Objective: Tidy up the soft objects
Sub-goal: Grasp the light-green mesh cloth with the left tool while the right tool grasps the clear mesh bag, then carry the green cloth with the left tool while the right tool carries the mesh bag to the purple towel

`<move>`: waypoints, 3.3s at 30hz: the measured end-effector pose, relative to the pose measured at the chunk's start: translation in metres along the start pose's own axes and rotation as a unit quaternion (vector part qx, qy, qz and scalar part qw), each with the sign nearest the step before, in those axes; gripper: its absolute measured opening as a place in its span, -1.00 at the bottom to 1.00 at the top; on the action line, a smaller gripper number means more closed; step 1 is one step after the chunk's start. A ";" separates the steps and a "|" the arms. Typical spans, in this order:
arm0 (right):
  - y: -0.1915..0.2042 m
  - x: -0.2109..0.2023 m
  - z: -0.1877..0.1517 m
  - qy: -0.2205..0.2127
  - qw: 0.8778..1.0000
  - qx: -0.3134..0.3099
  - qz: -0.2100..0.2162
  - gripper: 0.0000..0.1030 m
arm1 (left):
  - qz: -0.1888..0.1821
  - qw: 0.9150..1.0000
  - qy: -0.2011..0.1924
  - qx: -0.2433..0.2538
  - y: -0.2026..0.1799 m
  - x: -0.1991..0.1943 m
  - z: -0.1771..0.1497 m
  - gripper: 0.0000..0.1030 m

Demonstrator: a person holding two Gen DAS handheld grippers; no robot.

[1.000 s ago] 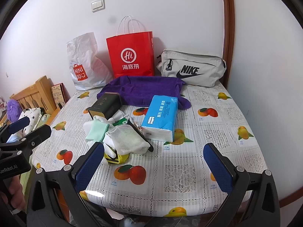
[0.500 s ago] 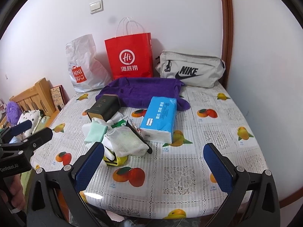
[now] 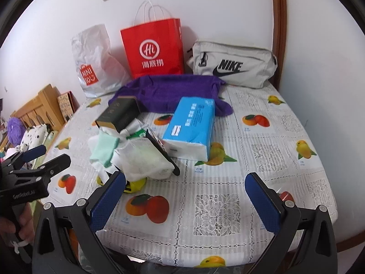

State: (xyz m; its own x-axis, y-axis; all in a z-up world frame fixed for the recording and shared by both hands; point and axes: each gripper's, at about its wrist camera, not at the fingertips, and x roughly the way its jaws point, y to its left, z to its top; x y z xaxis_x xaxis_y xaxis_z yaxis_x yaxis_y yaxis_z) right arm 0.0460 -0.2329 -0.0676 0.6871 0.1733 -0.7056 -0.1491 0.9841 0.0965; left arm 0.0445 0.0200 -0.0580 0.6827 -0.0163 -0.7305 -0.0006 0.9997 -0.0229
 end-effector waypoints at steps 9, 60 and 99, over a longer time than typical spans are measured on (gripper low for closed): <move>-0.002 0.044 -0.005 0.032 0.999 0.000 0.009 1.00 | -0.026 0.999 0.034 -0.010 0.014 0.061 0.006 1.00; 0.045 0.107 0.030 0.078 0.986 -0.069 0.130 -0.57 | -0.118 0.991 0.063 -0.019 0.062 0.099 0.025 -0.72; -0.024 0.122 0.167 0.002 0.997 -0.026 0.069 -0.66 | -0.134 0.991 -0.008 0.001 0.043 0.091 0.181 -0.72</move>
State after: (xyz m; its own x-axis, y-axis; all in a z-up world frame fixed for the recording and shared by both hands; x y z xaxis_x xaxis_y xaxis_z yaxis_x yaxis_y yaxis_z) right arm 0.2518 -0.2286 -0.0391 0.6550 0.3066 -0.6907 -0.2788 0.9475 0.1563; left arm 0.2387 0.0639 -0.0024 0.6688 -0.2819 -0.6879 0.1842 0.9593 -0.2141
